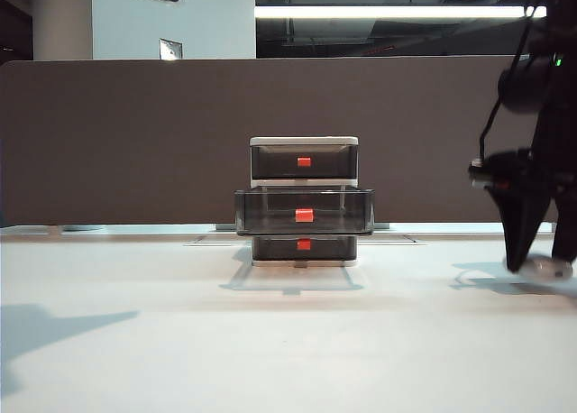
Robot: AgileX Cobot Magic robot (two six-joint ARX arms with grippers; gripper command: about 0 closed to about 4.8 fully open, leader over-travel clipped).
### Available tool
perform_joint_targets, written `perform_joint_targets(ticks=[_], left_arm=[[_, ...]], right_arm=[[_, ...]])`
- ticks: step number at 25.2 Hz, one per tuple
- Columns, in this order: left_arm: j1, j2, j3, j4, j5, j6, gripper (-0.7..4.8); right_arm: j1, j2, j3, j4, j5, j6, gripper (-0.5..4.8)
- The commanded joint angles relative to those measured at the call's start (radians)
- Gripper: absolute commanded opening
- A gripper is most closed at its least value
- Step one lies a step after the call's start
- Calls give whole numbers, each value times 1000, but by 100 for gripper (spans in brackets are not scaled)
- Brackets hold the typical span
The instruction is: Pick up the earphone case on the table, open the lid, insert the wireless earphone on the table into it, close the lid, put the earphone case into the second layer of the drawer, and finally close the drawer.
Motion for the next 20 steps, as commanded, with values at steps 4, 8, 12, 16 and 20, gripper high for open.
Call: perform_joint_targets(ticks=[4,8,12,16,20], left_arm=[[-14,29,9,10,3,-7,-6],[-30,55,9,11,3,-34,-6],[-61,100,9,14,3,-52,-6],[-84,130,-6,19,3,-52,-6],[-109,156,-41,73,3,-84,-6]], right_arm=[[2,-174,3,-14,-3,2,147],[2,-292,2,-31,-10,9,148],[2,-473,2,-16,-92,45,148],[2,-571,2,-11,-107,56,148],[2,-647,0,-2,-114,58,148]])
